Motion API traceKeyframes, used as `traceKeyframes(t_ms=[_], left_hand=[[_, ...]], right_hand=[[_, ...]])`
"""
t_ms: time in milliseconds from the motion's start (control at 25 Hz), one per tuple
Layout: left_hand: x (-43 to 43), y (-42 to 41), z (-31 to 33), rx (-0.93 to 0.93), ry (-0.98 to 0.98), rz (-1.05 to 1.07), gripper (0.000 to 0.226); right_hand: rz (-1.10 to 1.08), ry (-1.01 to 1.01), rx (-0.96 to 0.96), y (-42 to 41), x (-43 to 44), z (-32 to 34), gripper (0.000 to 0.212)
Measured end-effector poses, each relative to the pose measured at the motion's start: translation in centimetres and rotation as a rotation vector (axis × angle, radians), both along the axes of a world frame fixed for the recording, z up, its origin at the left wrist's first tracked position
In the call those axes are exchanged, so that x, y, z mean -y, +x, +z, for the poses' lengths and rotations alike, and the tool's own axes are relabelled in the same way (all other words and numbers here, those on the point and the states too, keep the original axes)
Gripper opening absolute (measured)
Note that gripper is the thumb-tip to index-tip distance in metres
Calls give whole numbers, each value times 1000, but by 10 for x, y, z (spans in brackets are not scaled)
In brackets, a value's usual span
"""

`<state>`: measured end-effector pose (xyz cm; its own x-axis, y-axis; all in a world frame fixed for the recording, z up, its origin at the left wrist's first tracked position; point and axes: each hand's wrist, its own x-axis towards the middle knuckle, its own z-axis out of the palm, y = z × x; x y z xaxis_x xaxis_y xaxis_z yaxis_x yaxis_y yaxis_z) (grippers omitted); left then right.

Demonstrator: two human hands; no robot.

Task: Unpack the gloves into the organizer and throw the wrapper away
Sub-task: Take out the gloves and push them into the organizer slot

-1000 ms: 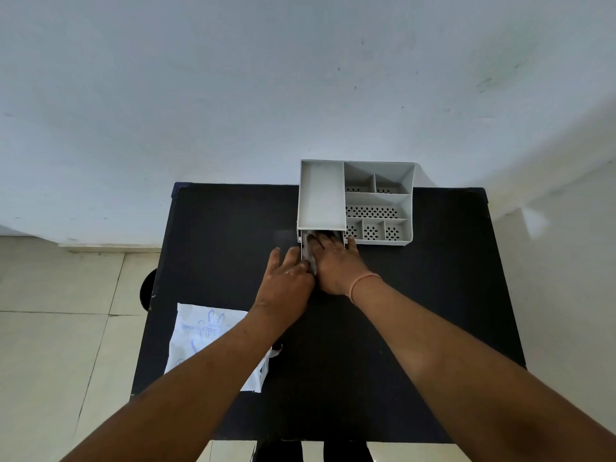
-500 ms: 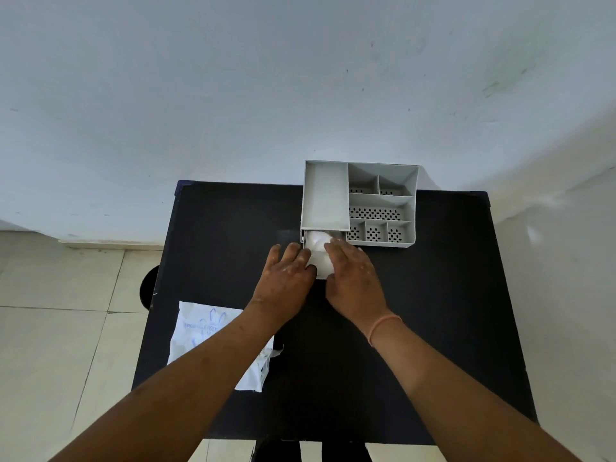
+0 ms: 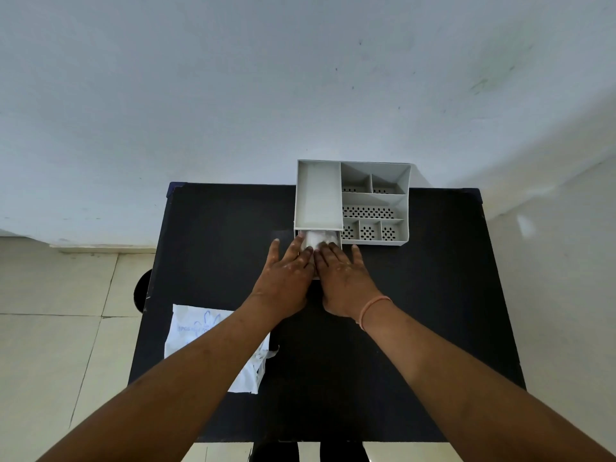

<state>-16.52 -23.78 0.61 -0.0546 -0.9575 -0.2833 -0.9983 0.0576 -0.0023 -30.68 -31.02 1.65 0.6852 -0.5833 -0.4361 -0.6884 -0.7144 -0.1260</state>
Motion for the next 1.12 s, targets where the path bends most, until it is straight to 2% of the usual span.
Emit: traceKeyframes(t_ms=[80, 160, 280, 440, 560, 680, 800, 880, 1040, 1120], left_hand=[[2, 0, 3, 16, 33, 0, 68], [3, 1, 6, -13, 26, 25, 59], [4, 8, 9, -53, -49, 50, 42], [4, 18, 4, 1, -122, -1, 25], [11, 18, 5, -76, -96, 150, 22], [20, 19, 6, -312, -47, 412, 29], [29, 21, 8, -483, -77, 504, 33], [35, 20, 9, -633, -54, 649, 35], [43, 20, 15, -1119, -43, 1210, 30], [43, 19, 20, -1387, -18, 1402, 26]], right_hand=[[-30, -27, 109, -2, -1, 1, 83], [-72, -146, 249, -8, -5, 1, 63], [-211, -218, 319, -17, -7, -2, 38], [-400, -92, 265, -21, 5, 2, 34], [-495, 84, 226, -19, 22, 4, 35], [-519, 115, 227, -13, 36, 3, 33], [-536, 108, 251, -6, 41, 2, 27], [-600, 109, 341, -4, 44, -1, 25], [-929, 243, 608, 3, 46, -5, 25], [-1097, 332, 686, 7, 44, -8, 25]])
